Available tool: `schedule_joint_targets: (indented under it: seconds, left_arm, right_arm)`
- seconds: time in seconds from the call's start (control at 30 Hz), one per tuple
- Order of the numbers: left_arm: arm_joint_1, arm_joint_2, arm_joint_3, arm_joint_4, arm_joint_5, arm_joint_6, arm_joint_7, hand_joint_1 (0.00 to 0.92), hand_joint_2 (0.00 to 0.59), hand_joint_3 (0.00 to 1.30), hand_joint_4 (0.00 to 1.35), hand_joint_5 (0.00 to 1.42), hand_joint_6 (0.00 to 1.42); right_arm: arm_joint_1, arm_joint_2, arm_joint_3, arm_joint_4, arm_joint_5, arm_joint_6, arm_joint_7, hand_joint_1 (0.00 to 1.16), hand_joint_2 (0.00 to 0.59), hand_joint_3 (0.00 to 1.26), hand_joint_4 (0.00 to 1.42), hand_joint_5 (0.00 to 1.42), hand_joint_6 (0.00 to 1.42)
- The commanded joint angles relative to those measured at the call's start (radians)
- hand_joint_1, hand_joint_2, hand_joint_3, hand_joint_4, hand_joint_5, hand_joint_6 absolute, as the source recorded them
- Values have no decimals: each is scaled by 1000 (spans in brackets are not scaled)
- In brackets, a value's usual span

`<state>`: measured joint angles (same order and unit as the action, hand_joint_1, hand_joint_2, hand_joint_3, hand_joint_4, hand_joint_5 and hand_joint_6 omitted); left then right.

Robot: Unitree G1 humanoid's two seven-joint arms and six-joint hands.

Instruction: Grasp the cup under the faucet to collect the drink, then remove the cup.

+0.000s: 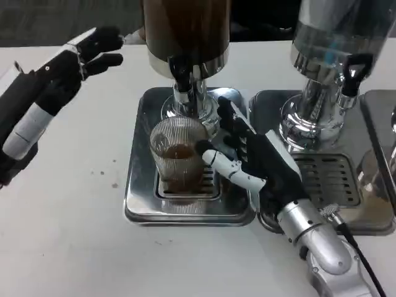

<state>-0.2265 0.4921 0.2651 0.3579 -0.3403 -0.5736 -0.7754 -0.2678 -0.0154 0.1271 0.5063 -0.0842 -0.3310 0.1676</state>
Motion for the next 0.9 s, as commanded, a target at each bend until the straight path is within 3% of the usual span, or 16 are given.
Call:
schedule_joint_targets:
  seconds: [0.03, 0.9]
  left_arm:
    - [29, 0, 7, 44, 31, -37, 30, 0, 51, 138, 114, 156, 103]
    - [57, 7, -8, 185, 88, -66, 65, 0, 50, 158, 143, 177, 118]
  right_arm:
    - [-14, -4, 3, 13, 0, -27, 9, 624, 206, 0, 0, 0, 16]
    - [-80, -10, 50, 104, -47, -31, 38, 695, 187, 0, 0, 0, 0]
